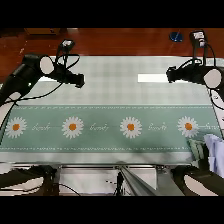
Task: Fold the shirts.
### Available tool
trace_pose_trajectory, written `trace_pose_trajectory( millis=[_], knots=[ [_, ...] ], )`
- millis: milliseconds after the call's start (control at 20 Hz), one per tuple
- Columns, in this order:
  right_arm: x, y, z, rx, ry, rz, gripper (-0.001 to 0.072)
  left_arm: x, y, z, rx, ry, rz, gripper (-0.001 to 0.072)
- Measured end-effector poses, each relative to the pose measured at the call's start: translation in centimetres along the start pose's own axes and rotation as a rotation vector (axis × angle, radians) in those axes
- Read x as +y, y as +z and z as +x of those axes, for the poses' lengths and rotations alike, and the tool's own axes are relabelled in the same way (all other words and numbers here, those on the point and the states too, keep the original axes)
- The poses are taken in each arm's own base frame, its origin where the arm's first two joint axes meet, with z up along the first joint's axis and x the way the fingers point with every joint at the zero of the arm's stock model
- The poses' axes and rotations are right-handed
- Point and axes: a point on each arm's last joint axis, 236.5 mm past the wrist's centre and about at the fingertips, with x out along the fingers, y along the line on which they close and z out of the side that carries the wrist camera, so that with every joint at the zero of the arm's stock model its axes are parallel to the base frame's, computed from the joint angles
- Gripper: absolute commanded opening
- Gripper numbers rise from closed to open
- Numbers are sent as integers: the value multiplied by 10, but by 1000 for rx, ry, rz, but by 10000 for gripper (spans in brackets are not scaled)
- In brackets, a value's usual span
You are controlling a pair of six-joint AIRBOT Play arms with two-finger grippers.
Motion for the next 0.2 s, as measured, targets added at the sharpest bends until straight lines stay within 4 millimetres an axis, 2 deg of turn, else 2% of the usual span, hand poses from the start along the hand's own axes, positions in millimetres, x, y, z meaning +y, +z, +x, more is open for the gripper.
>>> trace_pose_trajectory(
  millis=[200],
  knots=[
    [-1, 20, -1, -86, -4, 0, 608, 0, 0, 0, 0, 0, 0, 720]
  ],
)
